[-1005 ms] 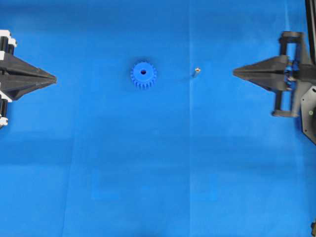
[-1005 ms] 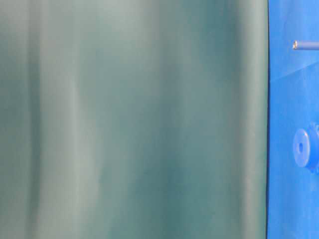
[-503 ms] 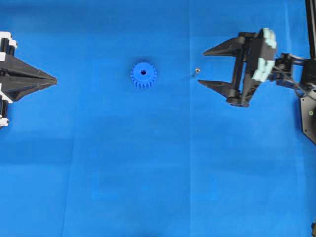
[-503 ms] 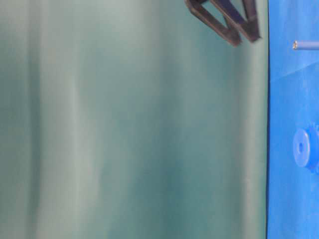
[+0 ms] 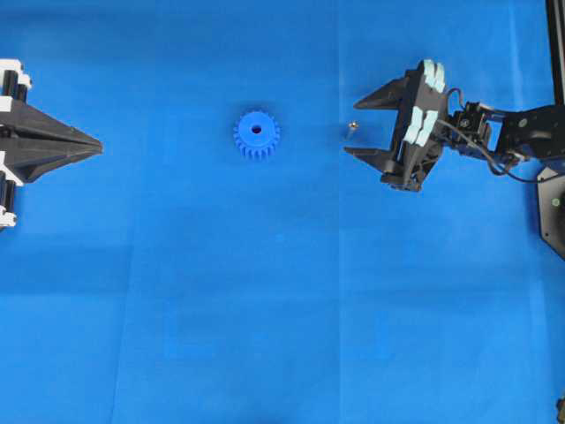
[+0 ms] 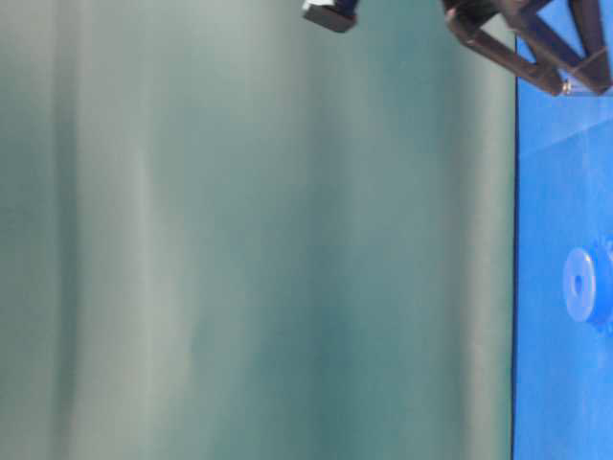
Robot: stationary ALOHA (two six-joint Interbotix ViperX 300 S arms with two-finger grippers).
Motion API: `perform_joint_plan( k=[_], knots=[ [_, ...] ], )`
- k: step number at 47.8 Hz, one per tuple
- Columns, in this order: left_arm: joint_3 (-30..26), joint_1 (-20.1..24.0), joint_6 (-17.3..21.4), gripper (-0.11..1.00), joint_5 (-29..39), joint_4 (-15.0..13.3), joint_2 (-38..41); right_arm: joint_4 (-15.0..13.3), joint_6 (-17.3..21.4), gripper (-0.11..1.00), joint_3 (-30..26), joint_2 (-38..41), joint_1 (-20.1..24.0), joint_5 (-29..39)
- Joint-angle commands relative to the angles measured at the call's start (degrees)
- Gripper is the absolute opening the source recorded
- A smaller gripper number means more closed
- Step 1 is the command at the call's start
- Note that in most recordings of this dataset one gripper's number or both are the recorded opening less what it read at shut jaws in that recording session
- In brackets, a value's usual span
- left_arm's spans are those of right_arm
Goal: Insert the shaft placed at a random location into the center hole of the small gear at another random location.
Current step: 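Move the right gripper left toward the silver shaft, fingers open, then close the right gripper around the upright silver shaft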
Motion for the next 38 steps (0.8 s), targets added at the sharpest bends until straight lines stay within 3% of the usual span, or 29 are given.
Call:
perform_joint_plan(
  k=[1,10,17,21,32,38],
  knots=[
    [-0.70,0.09,0.09,0.00,-0.26,0.00,0.09,0.35,0.09,0.75,-0.53,-0.09,0.26,-1.23],
    [-0.62,0.09,0.00,0.00,-0.26,0.00,0.18,0.35,0.09,0.73,-0.44,0.00,0.88,-3.69],
    [-0.53,0.09,0.00,0.00,-0.26,0.00,0.09,0.44,0.09,0.65,-0.44,0.00,1.05,-4.13],
    [-0.44,0.09,0.00,0.00,-0.26,0.00,0.18,0.62,0.09,0.55,-0.44,0.00,0.97,-4.13],
    [-0.44,0.09,0.09,0.00,-0.18,0.00,0.18,0.62,0.00,0.06,-0.09,-0.09,1.14,-3.87],
    [-0.44,0.18,0.09,0.00,-0.18,0.00,0.18,0.62,0.09,0.03,-0.18,-0.09,1.14,-3.78]
  ],
)
